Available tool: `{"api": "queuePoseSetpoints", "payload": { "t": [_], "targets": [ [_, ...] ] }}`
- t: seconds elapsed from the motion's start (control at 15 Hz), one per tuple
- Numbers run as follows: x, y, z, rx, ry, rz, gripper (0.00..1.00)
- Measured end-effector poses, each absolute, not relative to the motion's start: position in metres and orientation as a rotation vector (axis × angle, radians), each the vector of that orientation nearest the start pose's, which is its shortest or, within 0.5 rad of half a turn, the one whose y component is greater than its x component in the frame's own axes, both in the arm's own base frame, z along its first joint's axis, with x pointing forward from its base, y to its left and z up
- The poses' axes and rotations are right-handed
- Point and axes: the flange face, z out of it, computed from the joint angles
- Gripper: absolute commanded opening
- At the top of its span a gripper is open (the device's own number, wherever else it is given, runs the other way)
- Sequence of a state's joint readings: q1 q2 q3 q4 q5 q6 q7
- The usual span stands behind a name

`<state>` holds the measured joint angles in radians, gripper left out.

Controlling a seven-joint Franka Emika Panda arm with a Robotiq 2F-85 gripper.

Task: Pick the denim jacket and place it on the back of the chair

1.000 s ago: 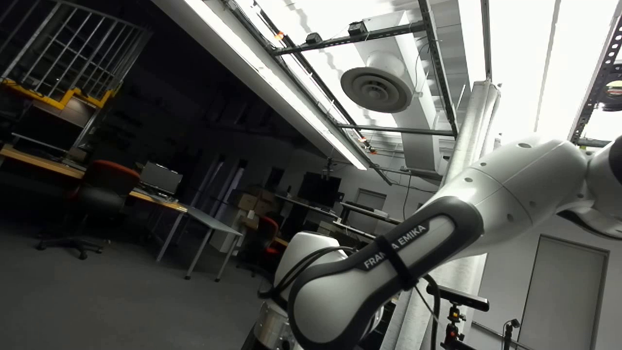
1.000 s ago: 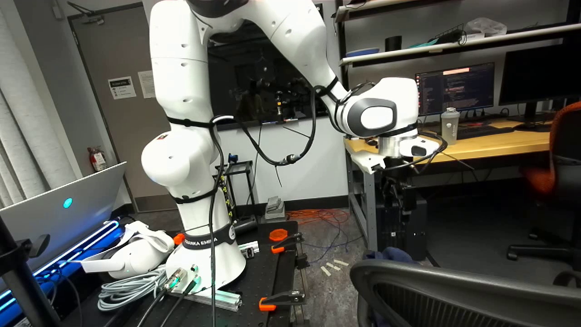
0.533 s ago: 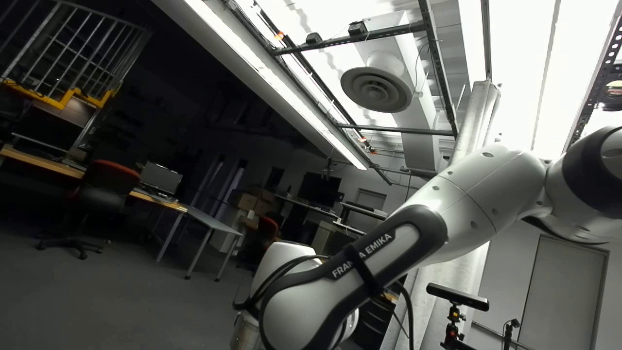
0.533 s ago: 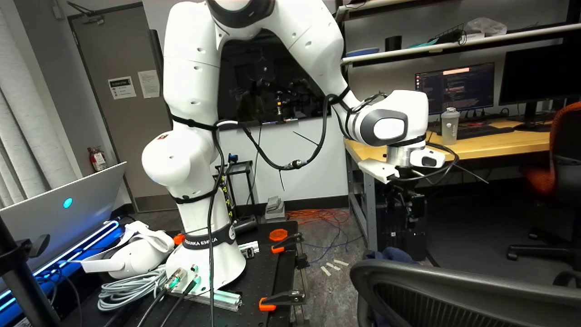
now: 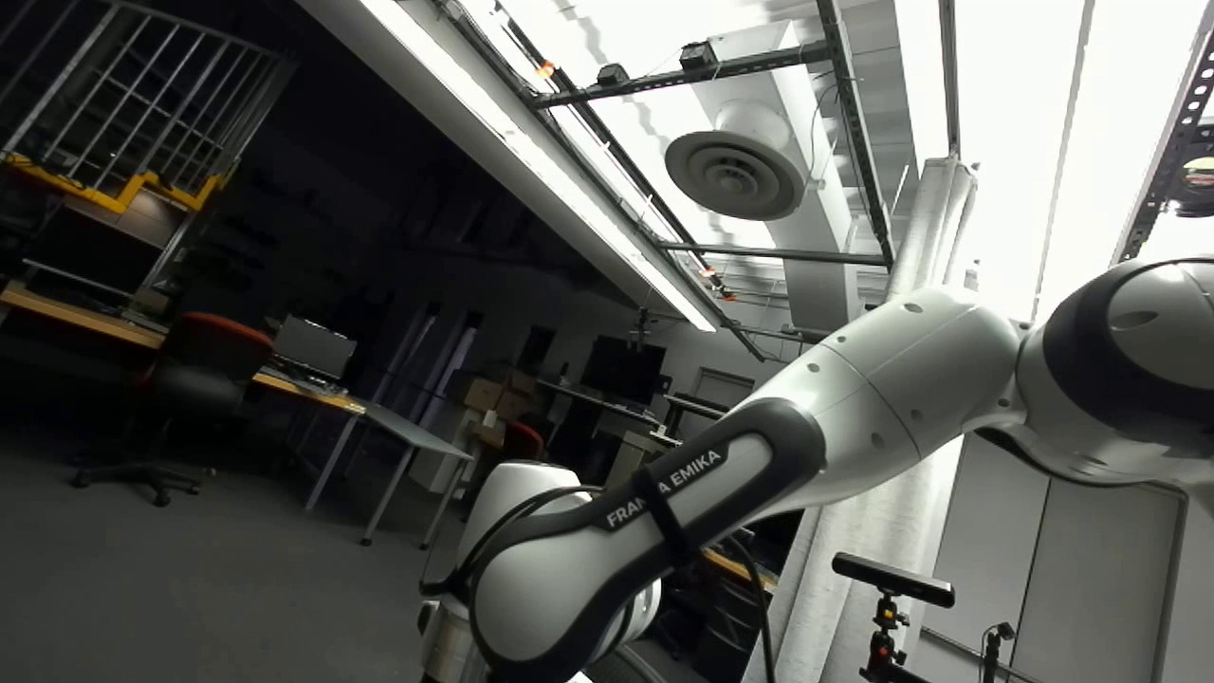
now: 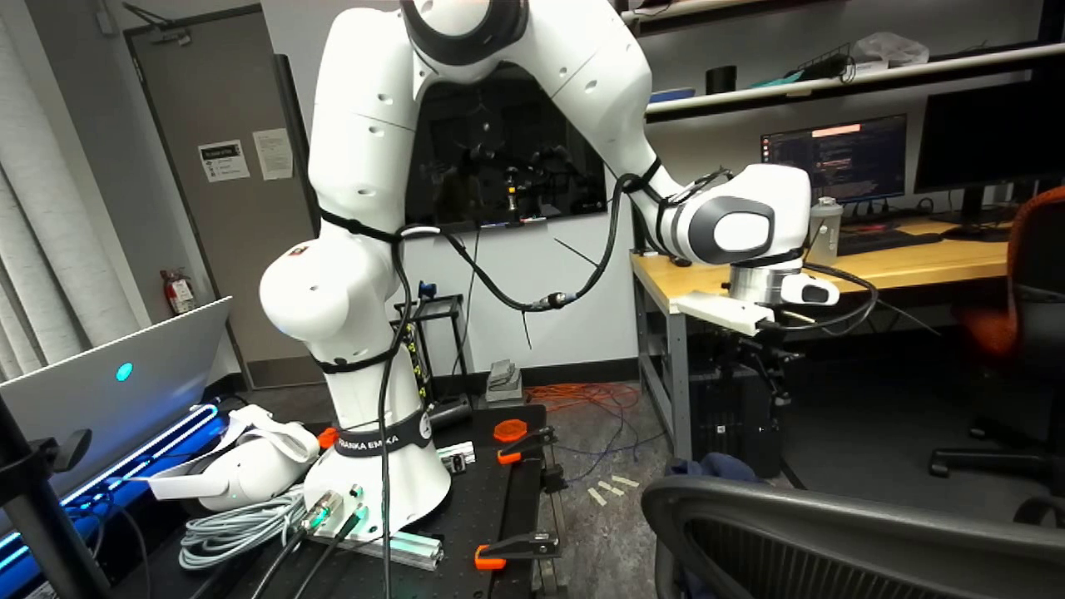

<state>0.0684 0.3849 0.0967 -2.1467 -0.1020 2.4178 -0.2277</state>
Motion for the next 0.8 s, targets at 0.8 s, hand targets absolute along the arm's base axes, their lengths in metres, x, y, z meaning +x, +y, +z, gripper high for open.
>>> {"api": "queuePoseSetpoints", "payload": {
  "t": [0.8],
  "targets": [
    [0.552,0.087,0.201,-3.072,-0.75,0.206,1.0]
  ]
}}
